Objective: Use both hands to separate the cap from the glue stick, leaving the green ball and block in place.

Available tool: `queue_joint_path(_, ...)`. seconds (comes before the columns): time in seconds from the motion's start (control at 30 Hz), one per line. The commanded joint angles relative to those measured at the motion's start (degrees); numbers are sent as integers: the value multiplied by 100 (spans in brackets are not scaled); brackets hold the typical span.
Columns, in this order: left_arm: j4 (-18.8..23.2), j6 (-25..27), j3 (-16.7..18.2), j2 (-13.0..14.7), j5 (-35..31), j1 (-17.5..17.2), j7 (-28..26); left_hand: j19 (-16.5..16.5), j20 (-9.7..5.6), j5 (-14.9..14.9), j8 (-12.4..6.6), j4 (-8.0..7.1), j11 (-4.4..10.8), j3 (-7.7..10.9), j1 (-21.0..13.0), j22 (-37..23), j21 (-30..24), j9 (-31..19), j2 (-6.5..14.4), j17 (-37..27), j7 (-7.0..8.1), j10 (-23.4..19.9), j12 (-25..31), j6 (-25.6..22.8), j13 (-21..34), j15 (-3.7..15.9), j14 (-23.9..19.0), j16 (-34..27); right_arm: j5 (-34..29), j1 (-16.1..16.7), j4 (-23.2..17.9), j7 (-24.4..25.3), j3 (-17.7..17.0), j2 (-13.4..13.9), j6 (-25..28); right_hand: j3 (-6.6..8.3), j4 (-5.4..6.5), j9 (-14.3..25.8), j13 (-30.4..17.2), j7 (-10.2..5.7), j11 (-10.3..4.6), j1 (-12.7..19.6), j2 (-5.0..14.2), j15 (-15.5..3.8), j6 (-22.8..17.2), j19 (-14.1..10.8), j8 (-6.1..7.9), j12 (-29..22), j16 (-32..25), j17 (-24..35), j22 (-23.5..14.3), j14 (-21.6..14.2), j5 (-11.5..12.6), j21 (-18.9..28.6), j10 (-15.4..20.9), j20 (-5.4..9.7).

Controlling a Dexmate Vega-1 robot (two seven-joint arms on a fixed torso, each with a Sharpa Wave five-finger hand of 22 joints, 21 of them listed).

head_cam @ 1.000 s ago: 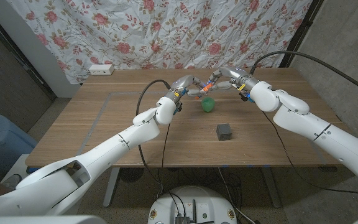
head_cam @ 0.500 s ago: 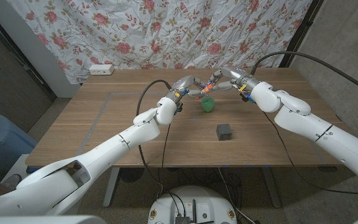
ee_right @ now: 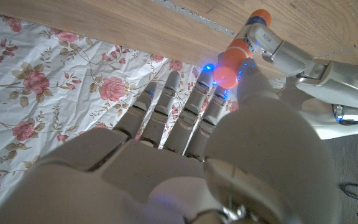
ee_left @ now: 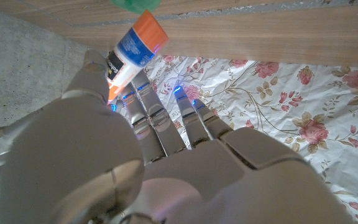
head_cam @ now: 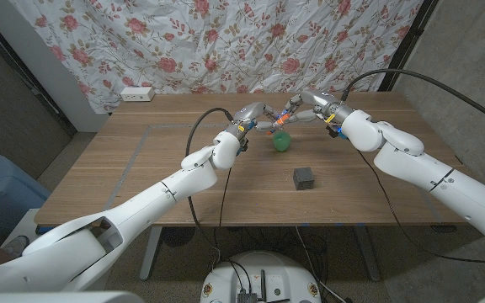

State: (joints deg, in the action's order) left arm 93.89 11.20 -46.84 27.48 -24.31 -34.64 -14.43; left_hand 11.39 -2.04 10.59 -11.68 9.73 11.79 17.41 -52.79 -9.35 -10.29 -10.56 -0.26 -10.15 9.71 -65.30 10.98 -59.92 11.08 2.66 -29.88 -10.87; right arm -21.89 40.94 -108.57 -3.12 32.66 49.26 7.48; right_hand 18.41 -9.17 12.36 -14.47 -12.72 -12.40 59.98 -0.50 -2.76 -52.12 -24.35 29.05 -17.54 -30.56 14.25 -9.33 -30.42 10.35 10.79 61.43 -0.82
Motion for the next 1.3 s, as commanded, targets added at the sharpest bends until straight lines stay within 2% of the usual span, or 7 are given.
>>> queue_joint_path(0.03,-22,9,-3,-5,-36,1,-26,-18,-101,32,-16,-38,115,7,-73,-17,-26,-35,167,6,143,-76,38,-392,16,853,-12,-8,79,-15,26,-31,-9,-16,8,-43,-7,15,-27,9,-20,99,45,-878,-92,14,39,-20,-51,40,-20,-40,-5,-2,90,63)
queue_joint_path(0.4,-53,-10,-2,-20,-33,9,-44,-14,-102,31,-11,-42,115,2,-67,-17,-28,-36,178,5,139,-76,37,-382,16,850,-17,-11,11,69,9,168,-17,-38,19,-85,-19,-24,-88,22,-22,209,98,-902,-201,-28,66,-59,-135,64,-19,-101,-10,9,217,101)
queue_joint_path(1.3,-102,-41,15,-19,-39,24,-72,-14,-102,30,-7,-41,115,-8,-54,-17,-29,-37,200,5,130,-64,31,-375,15,848,-21,-11,7,96,-45,200,-27,-30,92,-161,-25,-68,-186,48,-20,417,171,-948,-328,-43,76,-86,-193,54,-19,-123,-24,-2,299,153)
